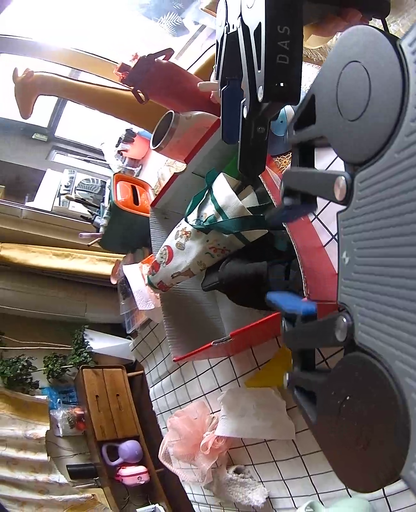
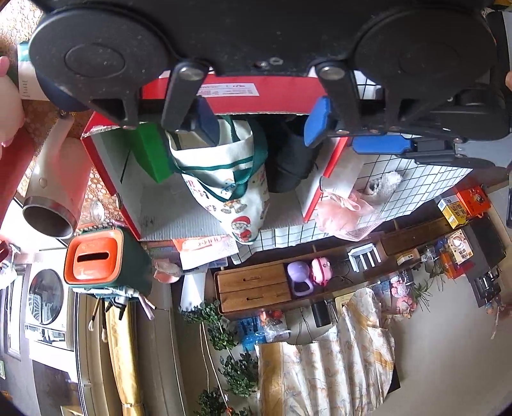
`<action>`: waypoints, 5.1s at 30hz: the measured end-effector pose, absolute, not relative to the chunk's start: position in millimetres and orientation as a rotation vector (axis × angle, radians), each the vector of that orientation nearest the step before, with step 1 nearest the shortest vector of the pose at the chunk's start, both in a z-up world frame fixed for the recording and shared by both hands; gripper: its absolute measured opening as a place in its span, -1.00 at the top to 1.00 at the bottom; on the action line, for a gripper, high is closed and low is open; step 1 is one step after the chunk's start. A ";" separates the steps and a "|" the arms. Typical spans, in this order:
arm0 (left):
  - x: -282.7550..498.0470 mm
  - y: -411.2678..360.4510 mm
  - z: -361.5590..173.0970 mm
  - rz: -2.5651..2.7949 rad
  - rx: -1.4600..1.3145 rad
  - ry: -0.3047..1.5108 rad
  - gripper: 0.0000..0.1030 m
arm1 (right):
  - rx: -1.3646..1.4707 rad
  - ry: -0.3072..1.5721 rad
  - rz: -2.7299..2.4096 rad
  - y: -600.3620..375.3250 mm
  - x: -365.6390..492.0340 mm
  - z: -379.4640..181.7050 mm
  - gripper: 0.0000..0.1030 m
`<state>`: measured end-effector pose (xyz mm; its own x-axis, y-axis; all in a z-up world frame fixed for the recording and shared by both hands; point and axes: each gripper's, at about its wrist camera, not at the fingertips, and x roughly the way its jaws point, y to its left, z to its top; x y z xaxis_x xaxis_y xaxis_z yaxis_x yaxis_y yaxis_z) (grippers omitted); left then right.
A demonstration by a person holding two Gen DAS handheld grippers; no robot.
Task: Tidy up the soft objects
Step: 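Withdraw both open tools from the red box back over the table, then reach the left tool to the grey fuzzy cloth while the right tool reaches the white tissue, then close the left tool on the grey fuzzy cloth while the right tool grasps the white tissue, then carry the grey cloth with the left tool while the right tool carries the tissue to the box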
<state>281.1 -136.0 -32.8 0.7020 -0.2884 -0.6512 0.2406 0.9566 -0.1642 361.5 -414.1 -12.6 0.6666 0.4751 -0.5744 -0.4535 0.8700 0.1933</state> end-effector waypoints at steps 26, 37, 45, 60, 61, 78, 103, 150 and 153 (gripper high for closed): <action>210.7 -16.6 -4.9 -0.202 -0.117 0.652 -0.64 | 0.015 0.578 0.674 -338.1 311.0 15.2 -0.98; 220.9 45.2 -4.6 -0.124 -0.092 0.657 -0.98 | -0.054 0.626 0.744 -289.8 313.1 -3.9 -0.99; 249.6 91.8 8.1 -0.096 -0.008 0.647 -0.99 | -0.079 0.646 0.765 -258.5 324.7 -13.9 -0.99; 346.3 157.6 -19.6 -0.067 0.031 0.790 -0.99 | -0.156 0.679 0.804 -188.2 371.5 -35.5 -0.98; 355.7 160.2 -24.7 -0.070 0.035 0.808 -0.99 | -0.157 0.682 0.801 -183.5 376.3 -37.4 -0.98; 453.8 155.7 -96.4 -0.110 0.052 0.970 -0.99 | -0.195 0.738 0.668 -132.0 458.6 -97.3 -0.81; 495.2 150.6 -141.4 -0.077 0.061 1.102 -0.05 | -0.258 0.776 0.606 -120.2 471.5 -133.0 0.65; 299.2 90.4 38.9 -0.129 -0.048 0.845 0.57 | -0.008 0.595 0.741 -264.8 344.3 28.8 0.94; 284.8 68.8 47.0 -0.160 -0.040 0.831 0.57 | 0.003 0.584 0.732 -282.4 337.6 35.2 0.94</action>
